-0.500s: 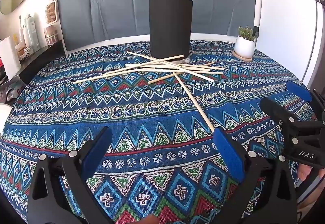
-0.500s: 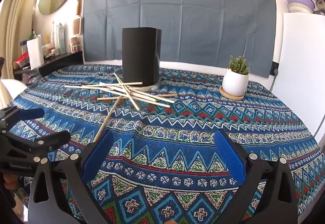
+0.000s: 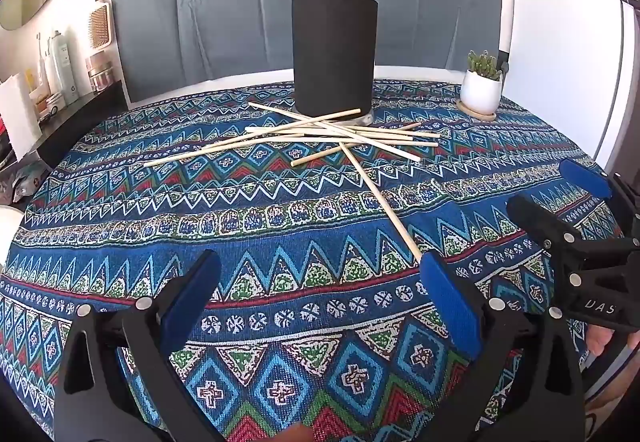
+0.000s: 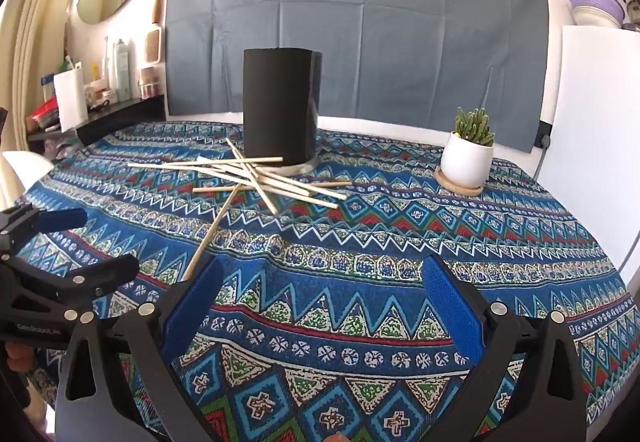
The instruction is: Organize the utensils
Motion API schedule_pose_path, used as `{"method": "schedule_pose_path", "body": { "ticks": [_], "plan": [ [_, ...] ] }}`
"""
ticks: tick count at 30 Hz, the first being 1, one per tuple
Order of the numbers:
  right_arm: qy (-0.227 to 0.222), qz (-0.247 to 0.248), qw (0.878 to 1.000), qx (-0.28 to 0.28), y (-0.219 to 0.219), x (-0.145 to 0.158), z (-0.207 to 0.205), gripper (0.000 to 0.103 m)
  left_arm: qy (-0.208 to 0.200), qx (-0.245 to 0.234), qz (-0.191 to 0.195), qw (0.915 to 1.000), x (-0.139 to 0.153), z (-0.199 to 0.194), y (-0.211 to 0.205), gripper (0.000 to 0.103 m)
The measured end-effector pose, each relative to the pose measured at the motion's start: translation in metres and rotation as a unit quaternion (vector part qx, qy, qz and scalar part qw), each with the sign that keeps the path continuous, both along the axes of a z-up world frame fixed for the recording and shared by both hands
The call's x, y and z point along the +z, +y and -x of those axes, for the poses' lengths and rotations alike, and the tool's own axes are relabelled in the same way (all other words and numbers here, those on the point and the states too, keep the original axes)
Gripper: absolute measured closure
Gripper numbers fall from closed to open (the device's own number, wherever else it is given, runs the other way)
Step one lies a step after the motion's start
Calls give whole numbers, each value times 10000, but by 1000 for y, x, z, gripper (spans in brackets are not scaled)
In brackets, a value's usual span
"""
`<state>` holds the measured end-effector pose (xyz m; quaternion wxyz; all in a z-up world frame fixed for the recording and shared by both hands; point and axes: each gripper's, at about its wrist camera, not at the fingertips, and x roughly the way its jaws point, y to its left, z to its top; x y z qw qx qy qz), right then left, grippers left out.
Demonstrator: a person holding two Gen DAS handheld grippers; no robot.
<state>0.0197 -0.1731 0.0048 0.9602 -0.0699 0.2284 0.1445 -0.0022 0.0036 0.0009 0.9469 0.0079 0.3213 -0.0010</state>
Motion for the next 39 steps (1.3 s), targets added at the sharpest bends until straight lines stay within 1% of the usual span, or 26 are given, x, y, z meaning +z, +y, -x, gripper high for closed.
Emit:
{"method": "schedule_pose_path", "body": {
  "ticks": [8, 10, 12, 15, 17, 20, 22, 23, 24, 28, 30, 33, 34, 35, 37, 39],
  "plan": [
    [-12, 41, 10000, -33, 2, -1, 0, 8, -5, 43, -101, 9999, -3, -2, -9, 6],
    [8, 67, 10000, -40, 2, -1, 0, 8, 46, -36, -75, 10000, -3, -3, -7, 6],
    [45, 95, 9999, -29, 3, -2, -1, 8, 141, -90, 45, 9998, -3, -6, -5, 6],
    [80, 123, 9998, -126, 2, -2, -3, 8, 68, -73, 346, 9994, -2, -5, 1, 6],
    [78, 119, 9996, -228, 1, -2, -4, 8, 91, -129, 368, 9992, -2, -5, 4, 6],
    [195, 106, 9995, -240, 0, -2, -7, 8, 38, -137, 62, 9999, 1, -6, 3, 6],
    [335, 131, 9992, -190, 1, -3, -10, 8, 116, -171, -16, 9998, 4, -7, 6, 6],
    [389, 139, 9990, -159, 1, -3, -11, 8, 206, -212, 59, 9995, 6, -7, 10, 6],
    [417, 144, 9989, -148, 1, -2, -12, 8, 283, -229, 41, 9993, 9, -8, 14, 6],
    [528, 284, 9982, -49, 3, 3, -15, 8, 519, -185, -146, 9984, 23, -14, 33, 6],
    [597, 340, 9976, 41, 5, 9, -18, 8, 671, -200, -161, 9974, 29, -20, 44, 6],
    [753, 458, 9959, 206, 12, 17, -24, 8, 1063, -257, -65, 9940, 36, -32, 62, 6],
    [811, 518, 9950, 280, 15, 20, -26, 8, 1012, -305, 44, 9944, 36, -32, 67, 6],
    [860, 568, 9940, 361, 19, 22, -28, 8, 1084, -368, 92, 9934, 38, -35, 71, 6],
    [958, 623, 9920, 538, 26, 27, -31, 8, 1325, -528, 207, 9896, 41, -44, 80, 6],
    [1044, 715, 9899, 632, 34, 30, -35, 8, 1617, -584, 267, 9848, 43, -55, 88, 6]
  ]
}}
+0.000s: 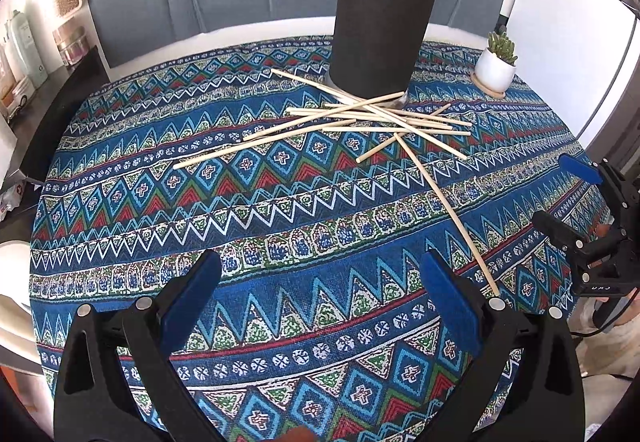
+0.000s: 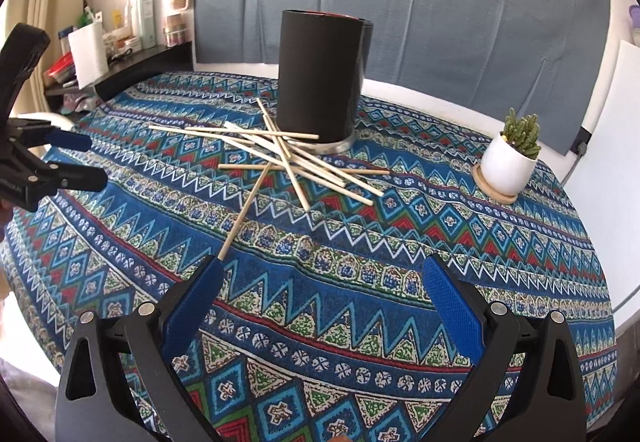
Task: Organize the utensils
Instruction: 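Lower the right gripper onto a loose wooden stick and close on it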
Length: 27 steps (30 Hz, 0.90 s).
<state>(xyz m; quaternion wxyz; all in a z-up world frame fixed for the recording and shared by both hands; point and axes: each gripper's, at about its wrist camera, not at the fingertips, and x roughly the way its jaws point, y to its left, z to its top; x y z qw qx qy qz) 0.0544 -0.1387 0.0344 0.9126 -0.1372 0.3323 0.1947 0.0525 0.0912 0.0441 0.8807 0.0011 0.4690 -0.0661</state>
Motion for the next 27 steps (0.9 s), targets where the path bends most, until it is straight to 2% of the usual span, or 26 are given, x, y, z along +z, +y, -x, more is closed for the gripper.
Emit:
{"method": "schedule_pose_path", "body": {
  "ticks": [3, 6, 8, 10, 12, 16, 18, 23, 27],
  "plan": [
    [41, 223, 9997, 96, 14, 2, -6, 8, 249, -82, -27, 9997, 3, -16, 11, 6],
    [301, 279, 9989, 231, 25, 3, -13, 8, 388, -75, -437, 9983, 4, -34, 21, 6],
    [541, 267, 9977, 295, 32, 3, -21, 8, 568, -282, -687, 9956, 2, -49, 26, 6],
    [797, 283, 9961, 257, 38, 0, -28, 8, 710, -355, -741, 9941, 0, -68, 33, 6],
    [1038, 341, 9938, 202, 43, -3, -35, 8, 882, -399, -706, 9928, -6, -87, 41, 6],
    [1506, 400, 9876, 209, 53, -9, -45, 8, 1411, -638, -211, 9877, -22, -118, 58, 6],
    [1785, 356, 9831, 194, 58, -11, -52, 8, 1542, -634, -168, 9859, -30, -131, 64, 6],
    [2434, 281, 9695, 55, 70, -19, -70, 8, 1469, -681, -278, 9864, -33, -155, 69, 6],
    [2698, 336, 9623, 21, 80, -25, -81, 8, 1482, -1022, -362, 9830, -34, -168, 64, 6]
  ]
}}
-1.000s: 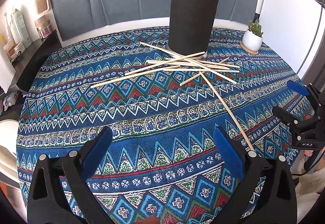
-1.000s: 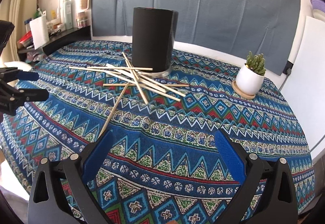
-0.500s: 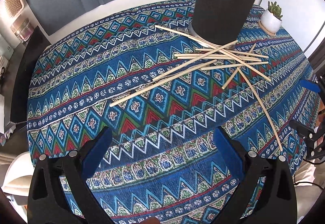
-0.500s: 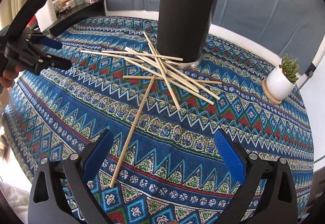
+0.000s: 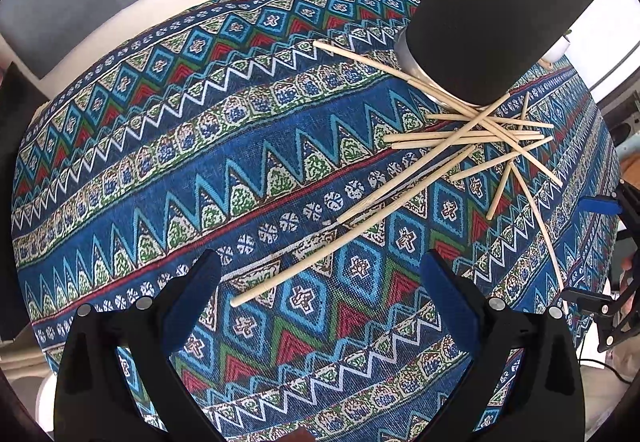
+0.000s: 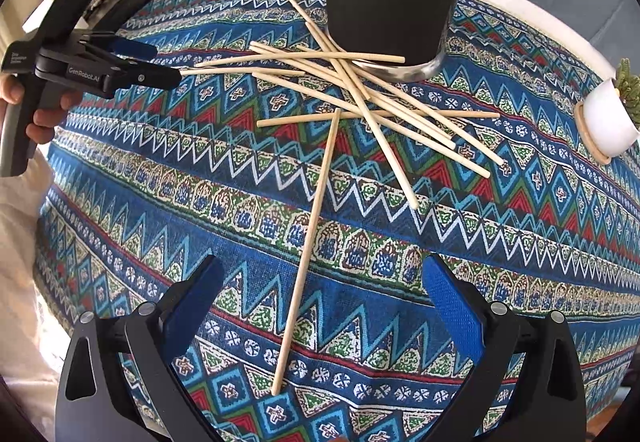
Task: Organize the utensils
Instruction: 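Lower the right gripper onto a loose wooden stick and close on it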
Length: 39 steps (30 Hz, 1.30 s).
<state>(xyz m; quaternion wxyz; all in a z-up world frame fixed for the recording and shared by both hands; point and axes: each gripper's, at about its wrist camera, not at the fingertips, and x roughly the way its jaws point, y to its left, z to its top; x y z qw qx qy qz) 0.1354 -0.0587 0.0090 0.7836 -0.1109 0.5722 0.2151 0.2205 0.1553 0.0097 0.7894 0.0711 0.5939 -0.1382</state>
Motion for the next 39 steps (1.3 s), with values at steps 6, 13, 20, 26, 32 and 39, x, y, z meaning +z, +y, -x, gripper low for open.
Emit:
{"method": "schedule_pose_path", "body": {
  "ticks": [6, 13, 20, 26, 32, 39],
  "plan": [
    [130, 217, 9997, -39, 16, -6, -15, 8, 6, -332, -189, 9993, -14, -11, -9, 6],
    [10, 500, 9987, -67, 40, -18, -28, 8, -474, -461, -394, 9970, -16, -11, -18, 4],
    [5, 366, 9989, -301, 37, -26, -39, 7, -361, -330, -316, 9983, -10, 4, -3, 4],
    [-373, 158, 9986, -347, 21, -26, -25, 6, -314, -187, -336, 9988, -16, 2, -7, 4],
    [-491, 97, 9987, -33, 15, -22, -16, 7, -481, -291, -257, 9981, -12, 17, -18, 22],
    [-705, -20, 9974, 168, -11, -9, -3, 59, -458, -680, -161, 9965, -5, 43, -38, 84]
  ]
}}
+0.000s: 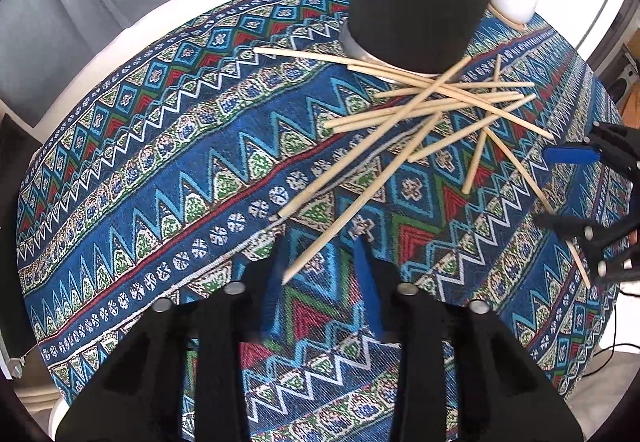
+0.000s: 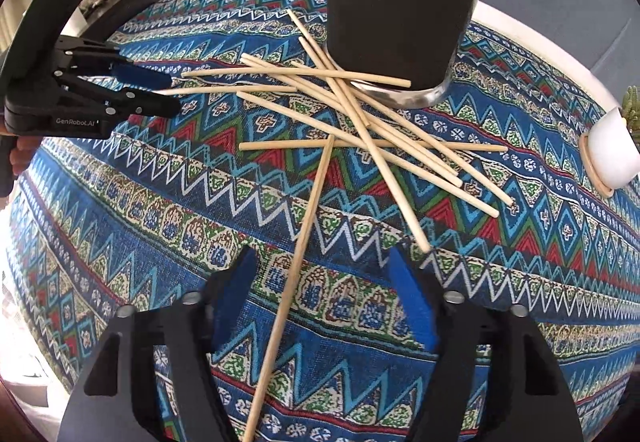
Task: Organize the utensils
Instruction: 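Lower the right gripper onto a loose wooden stick and close on it, then lift the stick upright with the right gripper and carry it over the black cup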
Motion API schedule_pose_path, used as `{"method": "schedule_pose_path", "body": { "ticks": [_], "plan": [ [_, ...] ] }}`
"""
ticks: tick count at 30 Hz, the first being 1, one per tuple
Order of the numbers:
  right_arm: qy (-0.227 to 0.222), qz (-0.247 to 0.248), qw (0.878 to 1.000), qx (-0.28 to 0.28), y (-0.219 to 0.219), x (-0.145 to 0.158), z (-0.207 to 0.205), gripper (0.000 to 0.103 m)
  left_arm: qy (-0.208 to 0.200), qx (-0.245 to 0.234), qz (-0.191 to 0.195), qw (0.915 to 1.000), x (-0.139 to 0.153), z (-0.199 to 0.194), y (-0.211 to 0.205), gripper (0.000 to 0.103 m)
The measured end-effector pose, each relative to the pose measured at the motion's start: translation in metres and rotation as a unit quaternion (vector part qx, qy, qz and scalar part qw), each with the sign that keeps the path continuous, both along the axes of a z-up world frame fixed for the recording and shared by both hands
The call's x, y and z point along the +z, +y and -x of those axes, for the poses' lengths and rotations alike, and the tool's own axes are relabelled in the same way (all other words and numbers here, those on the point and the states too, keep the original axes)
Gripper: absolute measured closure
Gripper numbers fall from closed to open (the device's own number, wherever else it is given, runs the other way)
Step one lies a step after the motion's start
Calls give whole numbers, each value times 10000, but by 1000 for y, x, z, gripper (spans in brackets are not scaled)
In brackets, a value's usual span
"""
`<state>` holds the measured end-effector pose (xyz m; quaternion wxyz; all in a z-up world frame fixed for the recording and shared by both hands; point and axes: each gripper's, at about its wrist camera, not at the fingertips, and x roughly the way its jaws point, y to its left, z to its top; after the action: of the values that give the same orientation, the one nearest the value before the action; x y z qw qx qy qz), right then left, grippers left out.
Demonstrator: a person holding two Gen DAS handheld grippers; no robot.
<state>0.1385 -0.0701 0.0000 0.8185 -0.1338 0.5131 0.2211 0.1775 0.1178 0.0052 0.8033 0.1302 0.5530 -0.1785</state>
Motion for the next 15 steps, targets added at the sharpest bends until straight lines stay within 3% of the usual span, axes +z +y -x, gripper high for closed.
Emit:
{"method": "schedule_pose_path", "body": {
  "ticks": [1, 2, 4, 12, 15],
  "plan": [
    [-43, -22, 10000, 9, -7, 2, 0, 73, 90, -92, 34, 9999, 0, 3, -4, 94],
    [-59, -54, 10000, 12, -12, 2, -3, 79, 105, -118, 7, 9999, 0, 8, -7, 98],
    [-29, -146, 9999, -35, -26, 3, -5, 95, 101, -89, -65, 9999, 2, 15, -7, 98],
    [395, -901, 9952, -18, -74, 6, 10, 97, 7, 230, -184, 9996, 1, 53, -8, 98],
    [763, -1239, 9893, -128, -95, 4, 16, 97, 39, 337, -304, 9990, -2, 58, -5, 98]
  ]
}}
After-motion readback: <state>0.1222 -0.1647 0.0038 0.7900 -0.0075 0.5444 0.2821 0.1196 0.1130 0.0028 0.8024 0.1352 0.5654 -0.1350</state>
